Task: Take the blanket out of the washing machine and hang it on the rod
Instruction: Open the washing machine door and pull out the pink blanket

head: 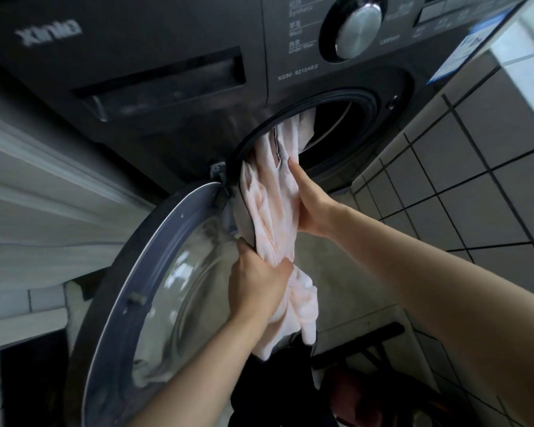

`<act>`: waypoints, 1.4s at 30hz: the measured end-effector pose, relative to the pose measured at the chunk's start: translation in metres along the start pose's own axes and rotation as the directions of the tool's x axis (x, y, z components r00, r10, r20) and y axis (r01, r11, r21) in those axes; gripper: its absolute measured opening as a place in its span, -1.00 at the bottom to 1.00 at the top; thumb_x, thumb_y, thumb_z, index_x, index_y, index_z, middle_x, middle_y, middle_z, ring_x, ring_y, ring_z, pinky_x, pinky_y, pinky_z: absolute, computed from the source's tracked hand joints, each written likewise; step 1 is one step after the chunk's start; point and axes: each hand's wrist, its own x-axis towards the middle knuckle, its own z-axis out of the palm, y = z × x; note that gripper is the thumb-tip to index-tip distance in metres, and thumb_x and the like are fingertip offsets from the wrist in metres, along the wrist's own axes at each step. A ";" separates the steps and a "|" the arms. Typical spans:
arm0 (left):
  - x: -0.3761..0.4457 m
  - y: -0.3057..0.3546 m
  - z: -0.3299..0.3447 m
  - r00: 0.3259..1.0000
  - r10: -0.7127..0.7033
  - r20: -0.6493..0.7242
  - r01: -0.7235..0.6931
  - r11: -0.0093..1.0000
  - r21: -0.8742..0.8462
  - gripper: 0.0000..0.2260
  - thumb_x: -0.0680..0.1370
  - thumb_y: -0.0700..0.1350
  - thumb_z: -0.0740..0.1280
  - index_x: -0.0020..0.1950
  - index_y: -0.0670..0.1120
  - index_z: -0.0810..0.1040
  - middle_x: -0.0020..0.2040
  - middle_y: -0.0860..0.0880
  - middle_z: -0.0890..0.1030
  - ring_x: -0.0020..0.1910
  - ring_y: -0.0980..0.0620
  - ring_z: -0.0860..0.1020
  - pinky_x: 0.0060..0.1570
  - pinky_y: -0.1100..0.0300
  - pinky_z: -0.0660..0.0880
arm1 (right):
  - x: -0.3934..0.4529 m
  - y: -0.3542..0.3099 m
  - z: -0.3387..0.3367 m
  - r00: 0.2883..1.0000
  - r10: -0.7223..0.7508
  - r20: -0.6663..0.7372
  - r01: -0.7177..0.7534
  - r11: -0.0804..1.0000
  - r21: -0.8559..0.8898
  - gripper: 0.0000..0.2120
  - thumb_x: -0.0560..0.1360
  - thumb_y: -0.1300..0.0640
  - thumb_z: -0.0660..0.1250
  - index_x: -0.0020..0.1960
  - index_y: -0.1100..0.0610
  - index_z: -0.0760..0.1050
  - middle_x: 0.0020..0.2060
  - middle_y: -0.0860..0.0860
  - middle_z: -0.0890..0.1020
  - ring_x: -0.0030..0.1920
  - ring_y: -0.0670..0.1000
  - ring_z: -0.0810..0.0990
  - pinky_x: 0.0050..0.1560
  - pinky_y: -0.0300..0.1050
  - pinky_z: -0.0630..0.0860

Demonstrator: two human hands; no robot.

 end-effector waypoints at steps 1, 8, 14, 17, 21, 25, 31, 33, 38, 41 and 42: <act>-0.007 -0.001 -0.003 1.000 0.011 -0.027 -0.010 0.999 0.049 -0.54 0.37 -0.01 0.41 0.19 -0.10 0.35 0.03 -0.10 0.61 0.00 -0.16 0.59 -0.06 0.03 0.53 | 0.009 0.000 0.002 1.000 -0.011 -0.029 0.011 1.000 -0.015 0.23 -0.05 -0.56 0.44 0.48 -0.04 0.20 0.32 0.01 0.50 0.23 0.13 0.55 0.23 0.21 0.44; -0.043 -0.002 -0.026 0.953 0.302 -0.027 -0.264 0.872 0.413 -0.26 0.45 -0.06 0.38 0.51 0.11 0.04 0.25 -0.06 0.44 -0.01 -0.14 0.57 -0.15 0.03 0.48 | -0.040 0.005 0.062 0.976 -0.153 -0.155 0.103 0.950 -0.295 0.11 0.23 -0.20 0.55 0.48 0.00 -0.11 0.29 0.08 0.38 0.21 0.14 0.49 0.23 0.12 0.49; -0.069 0.004 -0.050 0.893 0.447 0.054 -0.389 0.706 0.592 -0.20 0.32 -0.05 0.48 0.47 0.23 0.19 -0.01 -0.03 0.46 -0.38 -0.11 0.54 -0.44 0.14 0.31 | -0.073 -0.004 0.064 0.941 -0.161 -0.299 0.022 0.907 -0.421 -0.06 0.35 0.12 0.53 0.48 0.26 -0.02 0.27 0.18 0.40 0.26 0.15 0.44 0.23 0.04 0.47; -0.081 0.008 -0.060 0.869 0.489 0.079 -0.432 0.670 0.604 -0.19 0.34 -0.04 0.46 0.48 0.26 0.14 0.01 -0.03 0.43 -0.39 -0.11 0.52 -0.43 0.12 0.33 | -0.094 -0.004 0.057 0.934 -0.192 -0.303 0.050 0.906 -0.420 -0.44 0.35 0.21 0.49 0.25 0.29 0.34 0.05 0.16 0.53 0.00 0.12 0.56 -0.17 -0.10 0.56; -0.102 0.015 -0.081 0.848 0.513 0.135 -0.486 0.650 0.584 -0.25 0.43 -0.02 0.38 0.49 0.31 0.05 0.10 0.00 0.38 -0.28 -0.11 0.53 -0.29 0.07 0.44 | -0.126 0.000 0.044 0.901 -0.296 -0.317 0.125 0.877 -0.465 -0.67 0.36 0.24 0.42 0.09 0.25 0.44 -0.09 0.14 0.57 -0.14 0.09 0.59 -0.29 -0.13 0.53; -0.117 0.016 -0.107 0.827 0.546 0.133 -0.512 0.634 0.580 -0.28 0.38 -0.06 0.36 0.49 0.19 0.15 0.20 0.03 0.39 -0.28 -0.07 0.53 -0.34 0.13 0.39 | -0.163 0.010 0.033 0.859 -0.407 -0.311 0.183 0.811 -0.556 -0.71 0.34 0.19 0.42 0.01 0.25 0.48 -0.21 0.07 0.55 -0.21 0.05 0.54 -0.37 -0.12 0.44; -0.142 0.016 -0.144 0.783 0.596 0.178 -0.588 0.617 0.524 -0.24 0.34 -0.07 0.38 0.48 0.15 0.12 0.39 0.12 0.26 -0.14 -0.07 0.57 -0.28 0.12 0.45 | -0.216 0.036 0.038 0.764 -0.613 -0.202 0.300 0.614 -0.730 -0.82 0.43 0.09 0.39 -0.06 0.18 0.50 -0.21 0.07 0.63 -0.17 0.07 0.56 -0.34 -0.32 0.38; -0.145 0.015 -0.153 0.783 0.585 0.209 -0.597 0.614 0.517 -0.18 0.35 -0.05 0.41 0.49 0.19 0.04 0.44 0.16 0.19 -0.02 -0.03 0.57 -0.25 0.21 0.38 | -0.229 0.042 0.047 0.735 -0.659 -0.160 0.334 0.557 -0.761 -0.88 0.42 0.16 0.35 -0.06 0.16 0.51 -0.22 0.08 0.64 -0.18 0.10 0.57 -0.36 -0.34 0.35; -0.150 0.023 -0.173 0.774 0.562 0.292 -0.631 0.641 0.438 -0.12 0.38 -0.04 0.42 0.52 0.21 -0.06 0.42 0.17 0.19 0.19 0.04 0.47 -0.18 0.27 0.29 | -0.254 0.038 0.063 0.680 -0.718 -0.147 0.408 0.537 -0.738 -0.80 0.40 0.14 0.36 -0.13 0.27 0.44 -0.32 0.15 0.55 -0.32 0.01 0.42 -0.30 -0.10 0.36; -0.156 0.028 -0.181 0.762 0.570 0.307 -0.646 0.642 0.412 -0.14 0.39 -0.08 0.39 0.53 0.21 -0.06 0.42 0.16 0.21 0.12 0.00 0.50 -0.20 0.25 0.28 | -0.266 0.032 0.068 0.665 -0.733 -0.142 0.425 0.527 -0.736 -0.80 0.40 0.15 0.36 -0.13 0.27 0.44 -0.33 0.09 0.54 -0.32 0.02 0.42 -0.35 -0.19 0.34; -0.157 0.030 -0.184 0.757 0.579 0.302 -0.652 0.643 0.402 -0.14 0.39 -0.10 0.38 0.53 0.23 -0.07 0.42 0.17 0.20 0.09 -0.01 0.52 -0.21 0.25 0.29 | -0.268 0.032 0.069 0.649 -0.751 -0.125 0.432 0.498 -0.752 -0.81 0.41 0.15 0.36 -0.10 0.27 0.45 -0.30 0.12 0.58 -0.29 0.06 0.47 -0.34 -0.18 0.35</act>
